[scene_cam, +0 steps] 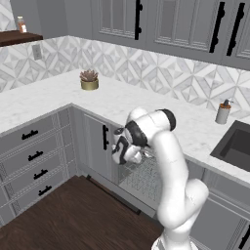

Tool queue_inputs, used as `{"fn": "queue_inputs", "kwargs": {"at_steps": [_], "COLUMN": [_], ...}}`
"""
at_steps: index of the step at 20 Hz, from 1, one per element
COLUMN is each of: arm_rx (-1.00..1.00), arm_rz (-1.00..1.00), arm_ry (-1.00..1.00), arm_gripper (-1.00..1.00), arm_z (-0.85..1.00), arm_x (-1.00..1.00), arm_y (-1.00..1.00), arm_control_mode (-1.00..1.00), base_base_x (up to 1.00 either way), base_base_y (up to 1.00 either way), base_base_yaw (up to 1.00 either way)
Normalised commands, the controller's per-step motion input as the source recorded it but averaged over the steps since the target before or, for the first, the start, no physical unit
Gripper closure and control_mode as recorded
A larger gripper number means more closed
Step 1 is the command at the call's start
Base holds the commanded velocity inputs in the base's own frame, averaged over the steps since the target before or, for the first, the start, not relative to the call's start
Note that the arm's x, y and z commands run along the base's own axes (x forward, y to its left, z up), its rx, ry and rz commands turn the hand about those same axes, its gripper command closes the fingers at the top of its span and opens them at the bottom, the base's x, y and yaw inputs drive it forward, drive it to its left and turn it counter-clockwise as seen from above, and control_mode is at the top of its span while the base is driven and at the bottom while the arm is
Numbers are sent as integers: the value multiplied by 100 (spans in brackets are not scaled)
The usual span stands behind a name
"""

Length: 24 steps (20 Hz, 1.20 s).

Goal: Pick up the cup and bowl from the counter, place them in the dishwasher, and close the dishwasher door.

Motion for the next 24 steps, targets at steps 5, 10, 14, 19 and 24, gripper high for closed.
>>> {"fn": "queue_inputs", "kwargs": {"at_steps": [5, 10, 14, 19, 24], "arm_rx": [16, 9, 0, -16, -12], "arm_rz": [0, 0, 0, 0, 6], "arm_ry": [5, 25, 37, 55, -28], "arm_gripper": [-100, -100, -100, -100, -100], "arm_z": [100, 100, 100, 100, 100], "arm_x": [-60, -5, 15, 18, -70], "arm_y": [7, 0, 0, 0, -1], "arm_control_mode": [-100, -100, -100, -100, -100], "base_base_x": [0, 0, 0, 0, 0], "base_base_y": [0, 0, 0, 0, 0], "base_base_yaw": [0, 0, 0, 0, 0]}}
